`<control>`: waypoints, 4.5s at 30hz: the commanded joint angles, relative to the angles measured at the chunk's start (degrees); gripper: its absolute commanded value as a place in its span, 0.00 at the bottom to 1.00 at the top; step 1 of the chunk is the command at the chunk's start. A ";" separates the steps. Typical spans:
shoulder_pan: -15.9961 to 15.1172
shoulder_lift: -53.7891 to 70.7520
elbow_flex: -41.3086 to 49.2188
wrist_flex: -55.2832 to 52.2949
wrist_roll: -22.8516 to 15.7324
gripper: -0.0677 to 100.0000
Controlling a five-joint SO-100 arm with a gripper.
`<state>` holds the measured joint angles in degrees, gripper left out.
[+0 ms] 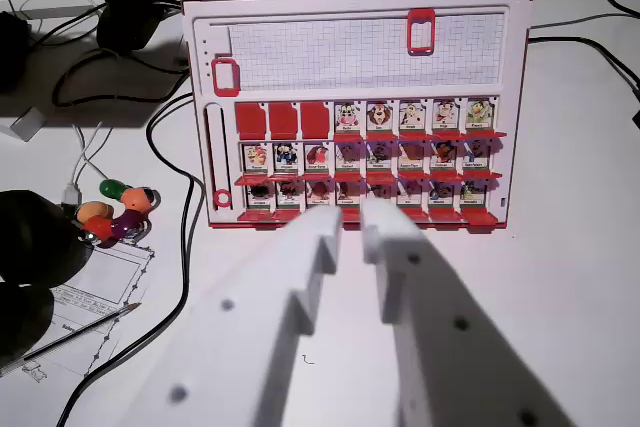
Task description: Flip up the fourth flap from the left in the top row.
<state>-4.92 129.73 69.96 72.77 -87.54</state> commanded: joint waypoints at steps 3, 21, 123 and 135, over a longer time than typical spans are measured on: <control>0.62 0.97 -0.26 -0.44 0.18 0.02; 0.79 -0.26 -0.88 0.00 0.26 0.02; 2.02 -90.97 -60.03 -16.08 23.91 0.02; 1.32 -90.35 -59.77 -17.84 26.98 0.02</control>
<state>-2.99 36.74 16.79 57.30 -61.00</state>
